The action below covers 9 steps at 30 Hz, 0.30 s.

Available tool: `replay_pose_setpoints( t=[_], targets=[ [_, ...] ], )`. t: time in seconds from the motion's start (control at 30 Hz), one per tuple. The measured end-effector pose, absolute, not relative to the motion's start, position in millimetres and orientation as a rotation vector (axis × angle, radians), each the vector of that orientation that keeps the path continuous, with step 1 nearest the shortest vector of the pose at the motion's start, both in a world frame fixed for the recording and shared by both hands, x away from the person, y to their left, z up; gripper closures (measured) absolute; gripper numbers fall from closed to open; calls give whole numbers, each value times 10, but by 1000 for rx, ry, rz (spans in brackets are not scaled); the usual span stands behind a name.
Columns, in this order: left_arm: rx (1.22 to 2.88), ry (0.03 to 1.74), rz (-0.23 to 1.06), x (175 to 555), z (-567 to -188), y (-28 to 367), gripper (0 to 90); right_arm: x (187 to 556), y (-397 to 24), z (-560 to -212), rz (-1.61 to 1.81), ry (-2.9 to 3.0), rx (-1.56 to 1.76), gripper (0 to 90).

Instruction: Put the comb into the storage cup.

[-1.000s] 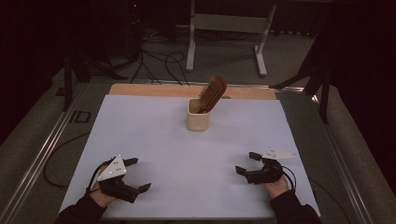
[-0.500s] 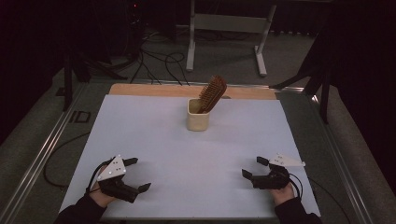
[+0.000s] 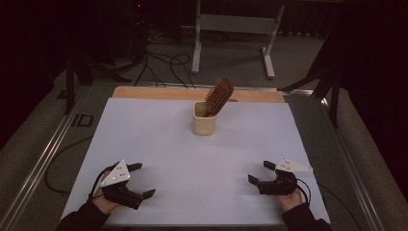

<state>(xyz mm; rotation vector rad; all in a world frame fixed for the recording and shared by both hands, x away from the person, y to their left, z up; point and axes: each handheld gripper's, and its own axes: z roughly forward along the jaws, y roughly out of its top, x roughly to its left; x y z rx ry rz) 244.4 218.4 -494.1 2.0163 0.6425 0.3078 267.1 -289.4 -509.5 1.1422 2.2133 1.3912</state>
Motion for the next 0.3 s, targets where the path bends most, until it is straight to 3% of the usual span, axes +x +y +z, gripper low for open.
replay_pose_setpoints(
  t=[0.3],
  targets=[
    [2016, 643, 310, 2444, -4939, 2189, 0, 2668, -2861, -5096, 1383, 2229, 1129, 89]
  ],
)
